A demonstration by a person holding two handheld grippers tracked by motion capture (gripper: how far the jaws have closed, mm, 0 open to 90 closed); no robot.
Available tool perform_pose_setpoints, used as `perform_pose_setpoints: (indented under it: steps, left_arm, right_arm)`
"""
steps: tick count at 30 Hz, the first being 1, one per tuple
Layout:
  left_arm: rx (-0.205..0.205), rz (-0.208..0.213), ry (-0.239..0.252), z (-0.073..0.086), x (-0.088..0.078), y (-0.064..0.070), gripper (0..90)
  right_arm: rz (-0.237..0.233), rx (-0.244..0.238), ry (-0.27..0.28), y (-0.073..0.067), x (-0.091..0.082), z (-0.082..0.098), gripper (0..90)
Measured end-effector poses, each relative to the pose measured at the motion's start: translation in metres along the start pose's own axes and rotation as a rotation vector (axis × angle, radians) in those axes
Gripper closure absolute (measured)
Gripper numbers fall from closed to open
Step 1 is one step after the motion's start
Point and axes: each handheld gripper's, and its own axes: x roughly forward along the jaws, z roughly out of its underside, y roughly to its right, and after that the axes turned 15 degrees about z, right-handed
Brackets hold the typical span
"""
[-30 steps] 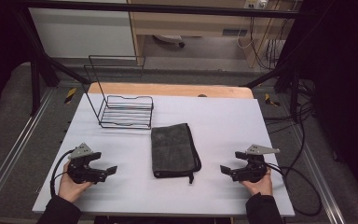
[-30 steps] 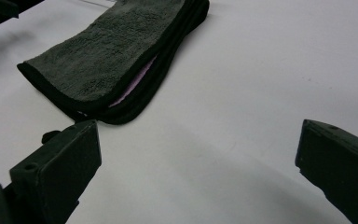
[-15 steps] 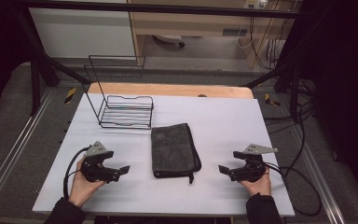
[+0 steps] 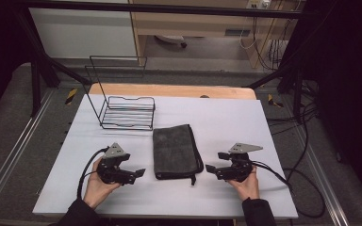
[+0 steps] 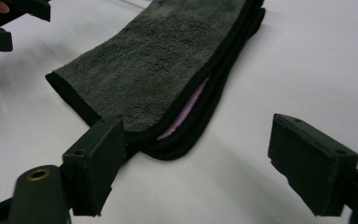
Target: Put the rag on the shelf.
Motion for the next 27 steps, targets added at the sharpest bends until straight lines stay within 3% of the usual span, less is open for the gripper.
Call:
perform_pose_setpoints:
  steps: [4,11,17,27]
  left_arm:
    - [0.005,0.000,-0.008,-0.003,0.007,0.003,14.2]
    - [0.001,-0.009,-0.014,0.001,0.011,0.004,15.2]
    - [-0.010,-0.013,-0.013,0.004,0.010,0.001,15.2]
    - [-0.014,-0.016,-0.012,0.004,0.009,0.000,15.5]
  right_arm:
    - [-0.015,-0.026,-0.024,-0.012,0.011,-0.003,29.1]
    - [-0.046,-0.016,-0.025,-0.023,0.029,-0.009,51.3]
    - [-0.009,-0.021,-0.078,-0.027,0.043,-0.007,65.9]
    - [-0.017,0.006,-0.078,-0.030,0.043,-0.005,84.2]
